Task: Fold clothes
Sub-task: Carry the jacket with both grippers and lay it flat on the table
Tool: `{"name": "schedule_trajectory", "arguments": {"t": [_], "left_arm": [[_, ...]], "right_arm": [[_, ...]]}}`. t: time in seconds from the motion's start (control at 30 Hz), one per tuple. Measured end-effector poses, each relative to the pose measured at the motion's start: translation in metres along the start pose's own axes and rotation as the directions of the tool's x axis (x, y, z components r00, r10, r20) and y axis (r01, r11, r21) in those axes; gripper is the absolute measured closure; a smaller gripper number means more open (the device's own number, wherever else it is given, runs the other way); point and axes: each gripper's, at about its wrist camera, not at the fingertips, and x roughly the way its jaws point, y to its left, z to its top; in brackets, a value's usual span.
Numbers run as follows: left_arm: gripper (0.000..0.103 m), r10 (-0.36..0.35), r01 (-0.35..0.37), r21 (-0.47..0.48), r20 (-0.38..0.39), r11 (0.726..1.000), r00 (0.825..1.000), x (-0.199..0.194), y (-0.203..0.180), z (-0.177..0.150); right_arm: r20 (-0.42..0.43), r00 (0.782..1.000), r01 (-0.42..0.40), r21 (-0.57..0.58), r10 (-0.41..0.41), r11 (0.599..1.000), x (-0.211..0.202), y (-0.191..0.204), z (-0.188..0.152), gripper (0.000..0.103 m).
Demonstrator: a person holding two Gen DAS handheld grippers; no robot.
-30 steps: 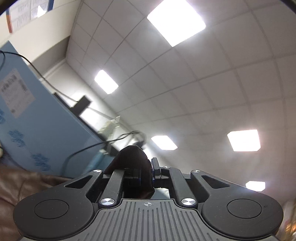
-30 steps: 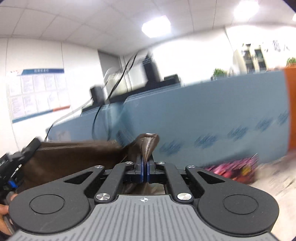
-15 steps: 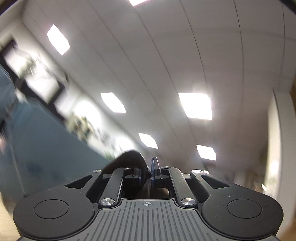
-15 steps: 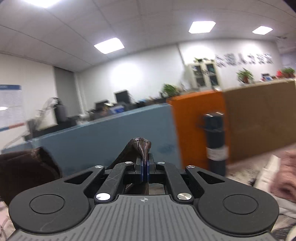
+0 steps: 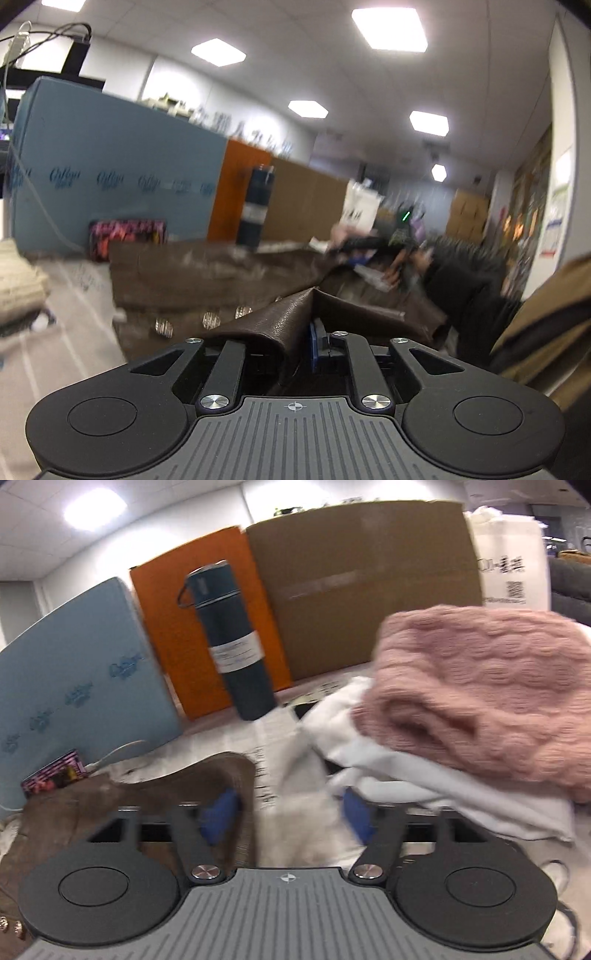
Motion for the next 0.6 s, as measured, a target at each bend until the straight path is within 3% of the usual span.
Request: {"name": "schedule_trajectory", "arguments": {"t": [0.13, 0.2, 0.27, 0.37, 0.53, 0.6], "left_arm": [[0.075, 0.052, -0.053, -0.018, -0.045, 0.998, 0.998, -0.003, -0.010, -0.014], [0.044, 0.078, -0.079, -0.042, -0.037, 0.996, 0.996, -0.009, -0.012, -0.018], [0.033, 0.103, -0.105, -0.067, -0.030, 0.992, 0.994, -0.016, -0.014, -0.022], [0.023, 0.142, -0.143, -0.104, -0.019, 0.984, 0.990, -0.025, -0.017, -0.028], [0.013, 0.106, -0.102, -0.175, 0.011, 0.979, 0.994, -0.034, -0.017, -0.034], [0.010, 0.121, -0.117, -0.195, 0.009, 0.974, 0.993, -0.031, -0.015, -0.034]], "right_arm": [[0.088, 0.996, 0.040, -0.079, -0.033, 0.996, -0.038, 0.003, -0.002, 0.015], [0.131, 0.991, 0.028, -0.128, -0.011, 0.991, -0.065, 0.004, -0.008, 0.009], [0.167, 0.986, 0.000, -0.143, 0.024, 0.990, -0.089, 0.000, -0.015, 0.004], [0.203, 0.976, -0.054, -0.133, 0.081, 0.990, -0.122, -0.007, -0.029, 0.003], [0.193, 0.973, -0.113, -0.088, 0.128, 0.990, -0.151, -0.018, -0.056, 0.001], [0.175, 0.976, -0.123, -0.061, 0.132, 0.990, -0.158, -0.022, -0.069, 0.001]]}}
